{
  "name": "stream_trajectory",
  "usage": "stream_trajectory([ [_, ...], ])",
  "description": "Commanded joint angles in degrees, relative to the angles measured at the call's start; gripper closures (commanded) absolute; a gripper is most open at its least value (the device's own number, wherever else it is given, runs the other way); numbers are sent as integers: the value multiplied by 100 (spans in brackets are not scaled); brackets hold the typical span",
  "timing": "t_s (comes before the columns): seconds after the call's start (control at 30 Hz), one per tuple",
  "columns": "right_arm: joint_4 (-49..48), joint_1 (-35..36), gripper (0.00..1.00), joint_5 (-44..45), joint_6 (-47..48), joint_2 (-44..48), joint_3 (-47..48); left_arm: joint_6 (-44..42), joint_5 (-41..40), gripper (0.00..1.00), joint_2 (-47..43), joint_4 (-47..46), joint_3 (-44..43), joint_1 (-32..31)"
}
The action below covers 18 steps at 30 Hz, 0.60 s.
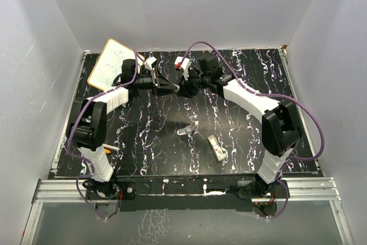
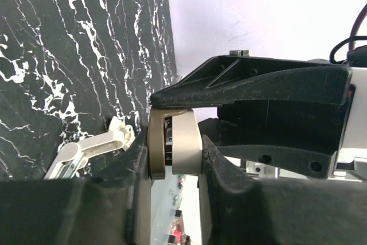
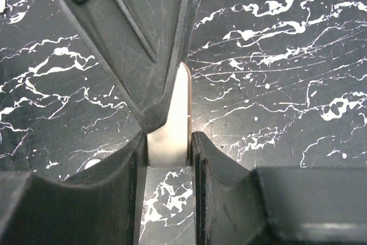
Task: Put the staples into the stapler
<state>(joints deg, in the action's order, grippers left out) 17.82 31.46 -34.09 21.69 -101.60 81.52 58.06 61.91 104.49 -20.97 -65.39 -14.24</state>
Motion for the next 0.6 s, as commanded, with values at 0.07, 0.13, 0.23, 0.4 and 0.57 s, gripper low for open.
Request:
stream_trajectory([
  [0.07,-404,38,92,-17,156,396,-147,-247,114,100,-142,366,0,-35],
  [0.13,-443,44,92,-22,171,425,-217,-177,135,100,-149,270,17,-32],
  [0.23,-446,37,92,-40,205,456,-264,-122,161,47,-185,153,-4,-32],
  [0.4,-338,41,92,71,585,509,-357,-354,75,3,-395,208,76,65],
  [0.57,88,-54,92,426,1555,371,-422,-1351,-187,3,-698,1210,37,448],
])
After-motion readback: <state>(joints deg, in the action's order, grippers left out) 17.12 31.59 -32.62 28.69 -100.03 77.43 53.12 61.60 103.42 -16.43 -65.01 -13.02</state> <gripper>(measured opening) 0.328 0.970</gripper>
